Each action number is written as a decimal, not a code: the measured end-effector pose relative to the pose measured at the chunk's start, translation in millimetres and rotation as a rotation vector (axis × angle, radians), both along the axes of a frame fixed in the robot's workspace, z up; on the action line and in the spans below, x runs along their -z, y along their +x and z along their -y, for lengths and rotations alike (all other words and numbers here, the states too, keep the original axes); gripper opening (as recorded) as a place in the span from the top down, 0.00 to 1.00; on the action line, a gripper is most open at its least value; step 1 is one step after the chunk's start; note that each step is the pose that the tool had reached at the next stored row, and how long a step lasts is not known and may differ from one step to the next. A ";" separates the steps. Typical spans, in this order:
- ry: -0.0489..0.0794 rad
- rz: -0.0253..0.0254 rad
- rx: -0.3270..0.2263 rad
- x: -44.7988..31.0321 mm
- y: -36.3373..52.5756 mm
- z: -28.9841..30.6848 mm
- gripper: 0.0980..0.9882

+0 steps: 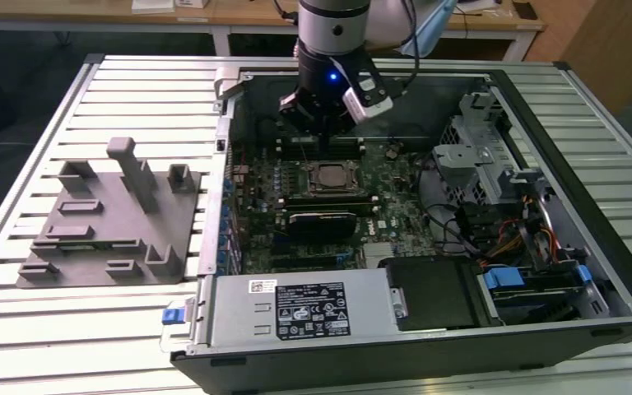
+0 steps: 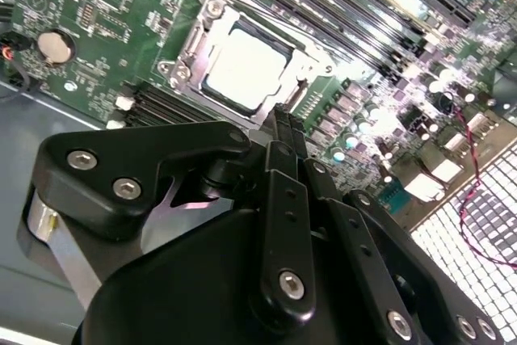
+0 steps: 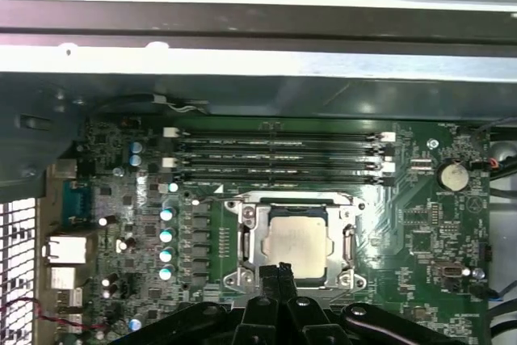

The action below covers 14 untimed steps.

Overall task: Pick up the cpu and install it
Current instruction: 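Install the first cpu locking lever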

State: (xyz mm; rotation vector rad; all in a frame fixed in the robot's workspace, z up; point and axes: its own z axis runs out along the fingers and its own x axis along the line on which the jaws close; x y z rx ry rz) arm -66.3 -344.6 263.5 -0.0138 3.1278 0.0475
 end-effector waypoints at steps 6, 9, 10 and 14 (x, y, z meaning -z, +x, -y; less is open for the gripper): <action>0.000 0.0000 0.000 0.0 -10.0 0.0 0.99; 0.000 0.0001 0.000 0.0 -15.1 0.0 0.99; 0.000 0.0000 0.000 0.0 -16.7 0.0 0.99; 0.000 0.0000 0.000 0.0 -23.3 0.0 0.99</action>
